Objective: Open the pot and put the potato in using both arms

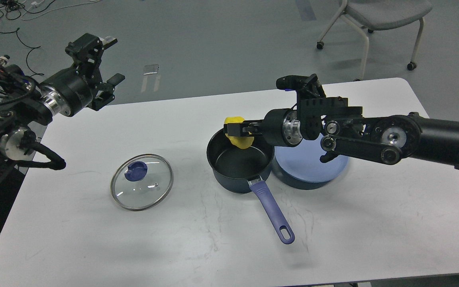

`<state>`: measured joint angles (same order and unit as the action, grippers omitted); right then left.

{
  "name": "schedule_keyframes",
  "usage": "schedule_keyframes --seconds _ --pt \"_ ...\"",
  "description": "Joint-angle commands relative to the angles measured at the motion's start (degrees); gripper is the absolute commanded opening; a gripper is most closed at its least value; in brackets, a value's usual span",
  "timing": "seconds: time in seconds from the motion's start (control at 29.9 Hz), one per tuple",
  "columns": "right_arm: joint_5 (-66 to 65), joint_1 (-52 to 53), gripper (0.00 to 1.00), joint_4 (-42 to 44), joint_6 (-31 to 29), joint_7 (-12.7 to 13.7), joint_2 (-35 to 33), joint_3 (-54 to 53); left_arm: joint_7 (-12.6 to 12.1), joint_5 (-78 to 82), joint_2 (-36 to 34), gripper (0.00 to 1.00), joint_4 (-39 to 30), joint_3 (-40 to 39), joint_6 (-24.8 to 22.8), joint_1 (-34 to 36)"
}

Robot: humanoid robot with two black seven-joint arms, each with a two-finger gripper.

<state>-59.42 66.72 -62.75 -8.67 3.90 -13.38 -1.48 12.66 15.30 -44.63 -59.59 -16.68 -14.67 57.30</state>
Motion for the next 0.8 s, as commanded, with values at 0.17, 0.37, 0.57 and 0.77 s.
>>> schedule_keyframes --seconds 0.17,0.37,0.57,0.77 --pt "0.88 1.22 1.00 1.67 1.10 0.31 0.28 -4.64 -0.80 -1.14 0.07 0.98 -0.09 -1.07 -0.89 0.01" --pt "13.08 0.43 1.00 4.74 7.52 -0.21 0.19 -21.09 -0.80 -4.39 3.58 0.98 0.00 -8.45 -0.45 -0.25" --pt "30.59 -1.58 1.00 8.17 14.90 -2.14 0.81 -31.99 -0.09 -10.81 10.60 0.98 0.00 -14.69 -0.10 -3.94" --pt "40.69 -6.60 1.00 8.44 14.73 -2.24 1.07 -40.00 -0.53 -10.81 16.06 0.98 0.43 -19.80 2.19 -9.31"
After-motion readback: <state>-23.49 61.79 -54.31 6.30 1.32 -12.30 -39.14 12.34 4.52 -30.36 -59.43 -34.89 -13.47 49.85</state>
